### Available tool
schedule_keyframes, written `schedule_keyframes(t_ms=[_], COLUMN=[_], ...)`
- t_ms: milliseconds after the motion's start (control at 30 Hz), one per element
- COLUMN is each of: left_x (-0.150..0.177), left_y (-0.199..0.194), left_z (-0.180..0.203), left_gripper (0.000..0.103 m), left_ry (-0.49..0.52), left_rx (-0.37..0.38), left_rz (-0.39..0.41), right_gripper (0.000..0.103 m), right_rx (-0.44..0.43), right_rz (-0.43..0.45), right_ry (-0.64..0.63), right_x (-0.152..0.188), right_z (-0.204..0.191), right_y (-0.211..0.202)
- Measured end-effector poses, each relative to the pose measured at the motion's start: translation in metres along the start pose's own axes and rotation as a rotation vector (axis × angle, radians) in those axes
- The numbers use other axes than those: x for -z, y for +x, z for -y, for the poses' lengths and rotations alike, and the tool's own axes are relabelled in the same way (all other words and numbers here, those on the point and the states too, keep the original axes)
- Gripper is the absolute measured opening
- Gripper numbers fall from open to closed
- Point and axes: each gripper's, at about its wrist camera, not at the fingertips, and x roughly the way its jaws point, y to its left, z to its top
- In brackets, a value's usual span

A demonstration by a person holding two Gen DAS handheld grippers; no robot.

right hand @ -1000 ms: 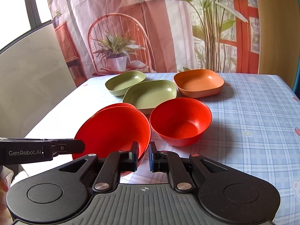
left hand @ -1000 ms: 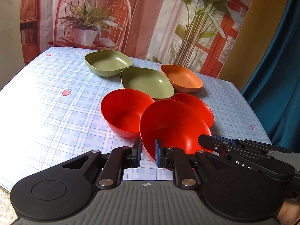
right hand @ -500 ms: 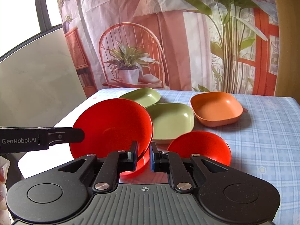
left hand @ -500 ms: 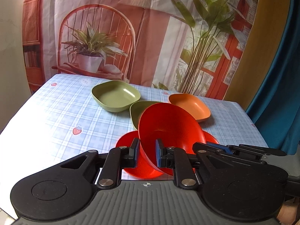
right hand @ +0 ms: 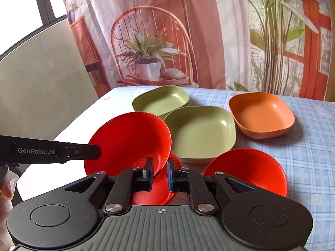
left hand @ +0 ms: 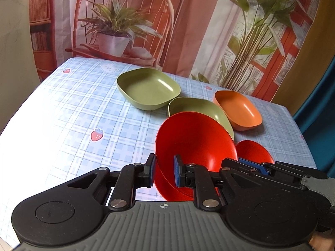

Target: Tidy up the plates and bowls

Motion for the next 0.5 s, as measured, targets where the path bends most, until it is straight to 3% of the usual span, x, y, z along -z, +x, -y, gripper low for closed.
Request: schedule_keyframes(t_ms=[500], left_x=[0.009], left_y=[0.018], left_z=[-0.006], left_gripper=[0.021], left_ry=[-0.015], left_rx=[0.004], left_rz=[-0.062], right_gripper=[0.012], right_rx=[0.004], right_rz=[-0.039], right_ry=[0.027], right_x=[0.015], right_z=[0.004], right_y=[0.01])
